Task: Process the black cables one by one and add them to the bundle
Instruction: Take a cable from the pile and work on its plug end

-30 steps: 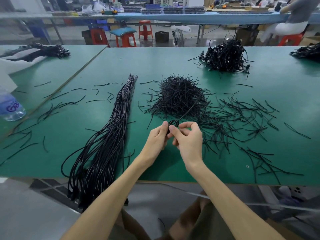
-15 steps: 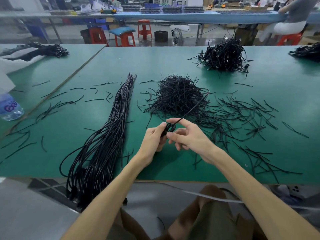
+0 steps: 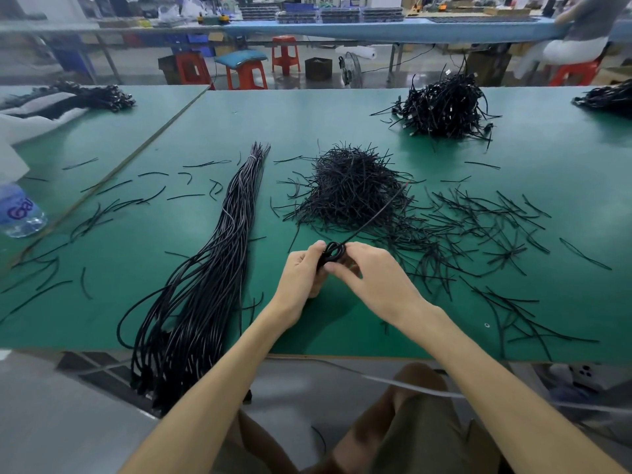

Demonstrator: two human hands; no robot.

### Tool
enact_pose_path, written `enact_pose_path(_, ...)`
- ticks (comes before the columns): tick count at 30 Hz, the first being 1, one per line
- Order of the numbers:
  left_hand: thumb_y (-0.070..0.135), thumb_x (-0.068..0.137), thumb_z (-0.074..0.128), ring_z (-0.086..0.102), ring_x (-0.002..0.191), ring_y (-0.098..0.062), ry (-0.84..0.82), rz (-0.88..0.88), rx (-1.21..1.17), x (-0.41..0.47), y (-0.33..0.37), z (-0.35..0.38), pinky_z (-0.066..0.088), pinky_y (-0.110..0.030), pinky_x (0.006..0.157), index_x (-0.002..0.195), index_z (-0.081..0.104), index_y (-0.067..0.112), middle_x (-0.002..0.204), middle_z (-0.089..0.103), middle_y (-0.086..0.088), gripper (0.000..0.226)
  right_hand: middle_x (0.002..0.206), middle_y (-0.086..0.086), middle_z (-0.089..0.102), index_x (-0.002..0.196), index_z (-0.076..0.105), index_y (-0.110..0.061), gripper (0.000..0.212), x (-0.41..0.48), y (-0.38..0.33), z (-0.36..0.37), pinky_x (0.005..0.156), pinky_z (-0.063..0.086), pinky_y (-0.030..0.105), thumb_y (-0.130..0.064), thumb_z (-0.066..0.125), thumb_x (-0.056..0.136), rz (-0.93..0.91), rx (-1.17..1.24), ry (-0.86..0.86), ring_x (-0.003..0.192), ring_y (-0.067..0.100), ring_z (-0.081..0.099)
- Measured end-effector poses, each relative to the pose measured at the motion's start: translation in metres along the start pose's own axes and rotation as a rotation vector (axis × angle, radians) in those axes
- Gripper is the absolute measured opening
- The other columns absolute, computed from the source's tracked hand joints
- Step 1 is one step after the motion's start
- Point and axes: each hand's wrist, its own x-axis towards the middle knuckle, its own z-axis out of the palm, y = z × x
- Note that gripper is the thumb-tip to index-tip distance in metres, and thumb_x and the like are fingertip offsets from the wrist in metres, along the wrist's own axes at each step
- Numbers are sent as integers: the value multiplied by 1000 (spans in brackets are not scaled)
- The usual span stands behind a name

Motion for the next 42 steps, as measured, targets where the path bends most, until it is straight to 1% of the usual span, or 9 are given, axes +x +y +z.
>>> enact_pose_path(6,32,109,40,15,44,-11,5,7,-15,0,0,-2,16,-20,41,54,40,22,52,27,4,56,77,-17,53,85,59,-17,16,-2,0,3,68,42,25,-22,64,99,-88,85,107,69,3,50)
enact_pose_path(10,37,109,41,18,44,-13,-13,15,-29,-1,-1,-2,16,-22,42,54,46,22,51,28,4,57,77,-10,54,82,55,-16,18,-5,1,9,64,45,35,-20,63,98,-88,96,178,69,14,51)
enact_pose_path(15,34,110,43,46,45,-25,62,128,82,-2,-2,2,42,-36,49,66,54,-7,53,52,-12,61,71,-8,48,74,43,-19,28,-4,-2,18,59,40,32,-19,62,95,38,122,325,65,15,47)
enact_pose_path(19,25,111,41,62,52,-24,72,226,259,-5,11,-1,51,-40,61,73,58,8,58,66,-2,45,70,-9,51,74,46,-19,26,1,-9,18,60,44,34,-15,62,94,62,155,403,65,16,49)
enact_pose_path(23,12,111,36,69,61,-39,-107,213,331,-8,40,-13,59,-41,64,123,56,-1,80,72,-24,26,68,-8,58,73,47,-22,25,2,-12,12,63,47,40,-14,61,92,29,229,380,63,17,54)
enact_pose_path(27,5,110,32,66,74,-36,-338,146,266,-17,61,-29,58,-43,76,149,33,2,99,66,-34,39,69,-9,58,72,45,-26,24,1,-17,1,63,48,39,-16,58,90,-79,235,342,62,18,55)
enact_pose_path(30,6,110,31,62,83,-40,-357,130,215,-17,63,-32,54,-45,80,155,30,5,99,65,-27,45,72,-10,59,74,46,-25,21,4,-17,-3,63,48,38,-16,57,89,-106,216,332,64,17,54)
enact_pose_path(36,26,108,42,57,66,-30,-349,108,149,-13,52,-31,51,-37,72,160,27,21,83,69,-17,54,78,-9,54,79,48,-22,22,-2,-6,1,61,42,32,-12,61,92,-93,106,309,67,17,49)
enact_pose_path(42,11,110,35,70,81,-30,-520,156,258,-17,58,-36,54,-38,82,154,40,14,100,69,-21,44,79,-11,55,78,50,-22,24,-9,-2,0,60,40,24,-10,64,93,-87,136,319,67,15,51)
